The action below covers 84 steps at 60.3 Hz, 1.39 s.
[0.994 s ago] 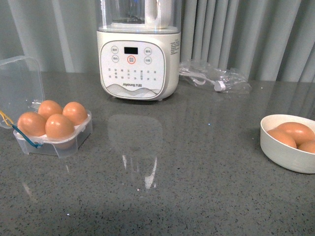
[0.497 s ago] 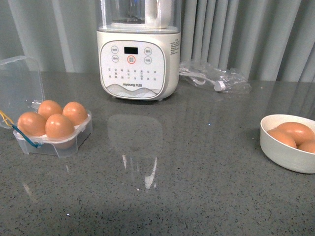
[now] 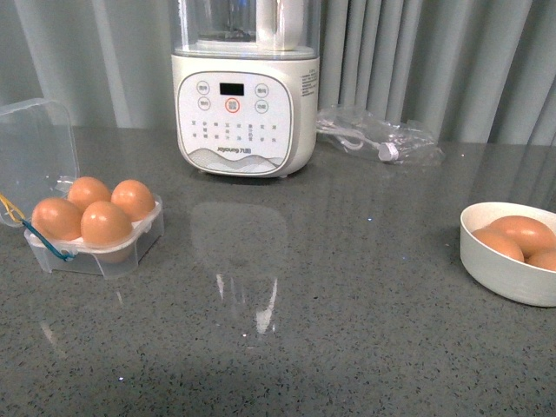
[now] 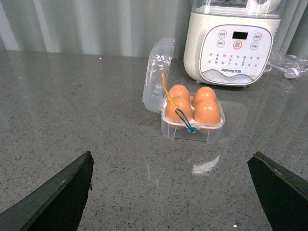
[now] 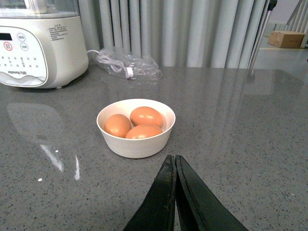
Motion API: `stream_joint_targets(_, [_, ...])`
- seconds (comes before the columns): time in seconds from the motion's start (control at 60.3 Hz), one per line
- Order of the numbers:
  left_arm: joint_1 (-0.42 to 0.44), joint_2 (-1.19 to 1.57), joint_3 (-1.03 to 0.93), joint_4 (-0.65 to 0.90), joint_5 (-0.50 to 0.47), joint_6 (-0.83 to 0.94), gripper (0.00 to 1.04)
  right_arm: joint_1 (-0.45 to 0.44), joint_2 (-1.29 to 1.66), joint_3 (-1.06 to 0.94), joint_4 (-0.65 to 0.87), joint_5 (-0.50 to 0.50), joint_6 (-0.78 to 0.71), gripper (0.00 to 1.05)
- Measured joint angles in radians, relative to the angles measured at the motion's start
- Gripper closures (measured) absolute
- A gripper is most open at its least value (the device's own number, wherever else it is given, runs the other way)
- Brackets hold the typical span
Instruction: Put egg into box
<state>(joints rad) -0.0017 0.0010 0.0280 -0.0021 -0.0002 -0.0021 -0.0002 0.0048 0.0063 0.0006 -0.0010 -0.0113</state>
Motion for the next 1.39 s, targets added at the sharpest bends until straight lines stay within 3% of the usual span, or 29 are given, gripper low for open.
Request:
stream_joint_targets(0.547, [0.0, 0.0, 0.0, 0.0, 0.0, 0.0, 0.07, 0.0, 0.0, 0.0, 0.0, 0.0, 0.001, 0.06])
stream_joint_targets(1.044, [0.0, 0.0, 0.0, 0.0, 0.0, 0.0, 0.07, 0.0, 0.0, 0.0, 0.0, 0.0, 0.002, 0.07])
stream_joint_targets(1.061, [-0.009, 0.01, 0.003, -0.012, -0.03, -0.006, 0.07, 0.0, 0.0, 0.0, 0.0, 0.0, 0.002, 0.07])
stream_joint_targets(1.144, [-0.163, 0.194, 0.1, -0.272, -0.441, -0.163, 0.07, 0.0, 0.0, 0.0, 0.0, 0.001, 0.003, 0.07])
stream_joint_targets(1.193, [-0.216, 0.257, 0.105, -0.291, -0.562, -0.215, 0.07, 0.0, 0.0, 0.0, 0.0, -0.001, 0.003, 0.07])
stream_joint_targets(1.26, [-0.239, 0.271, 0.112, -0.263, -0.603, -0.237, 0.07, 0.0, 0.0, 0.0, 0.0, 0.0, 0.003, 0.07])
stream_joint_targets(1.392, [-0.245, 0.324, 0.141, -0.149, -0.576, -0.227, 0.07, 0.0, 0.0, 0.0, 0.0, 0.0, 0.004, 0.07])
